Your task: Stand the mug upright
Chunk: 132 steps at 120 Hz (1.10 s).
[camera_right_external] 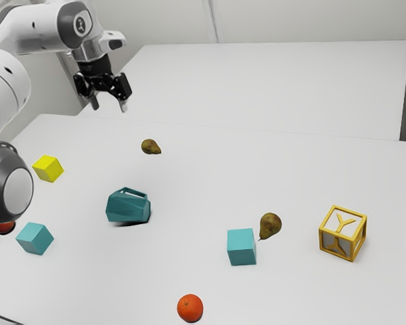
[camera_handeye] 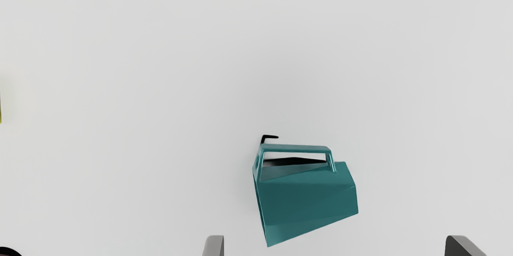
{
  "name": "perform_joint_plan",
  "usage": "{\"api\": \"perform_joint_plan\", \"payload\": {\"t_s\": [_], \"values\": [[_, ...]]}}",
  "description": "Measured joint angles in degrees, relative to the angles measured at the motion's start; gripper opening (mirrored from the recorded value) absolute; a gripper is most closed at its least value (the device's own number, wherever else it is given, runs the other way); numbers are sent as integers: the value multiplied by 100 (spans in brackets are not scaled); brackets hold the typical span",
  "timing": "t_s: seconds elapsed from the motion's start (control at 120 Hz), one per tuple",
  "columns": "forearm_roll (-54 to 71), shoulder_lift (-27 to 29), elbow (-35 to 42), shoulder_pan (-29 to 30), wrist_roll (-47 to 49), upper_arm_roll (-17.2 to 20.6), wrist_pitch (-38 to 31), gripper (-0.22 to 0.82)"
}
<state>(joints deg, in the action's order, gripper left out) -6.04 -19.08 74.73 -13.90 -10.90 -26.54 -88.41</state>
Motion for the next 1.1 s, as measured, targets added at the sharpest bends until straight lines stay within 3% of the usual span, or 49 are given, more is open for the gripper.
{"api": "perform_joint_plan", "payload": {"t_s": [0.275,0.425,0.592,0.825,1.1], "values": [[-312,87,275,198,-137,24,46,60],[-683,1031,2164,378,-195,83,-393,60],[-852,1700,3478,674,-378,87,-984,60],[-1280,1689,4353,1021,-972,78,-2001,60],[-2298,1324,4757,862,-1847,79,-2811,60]]}}
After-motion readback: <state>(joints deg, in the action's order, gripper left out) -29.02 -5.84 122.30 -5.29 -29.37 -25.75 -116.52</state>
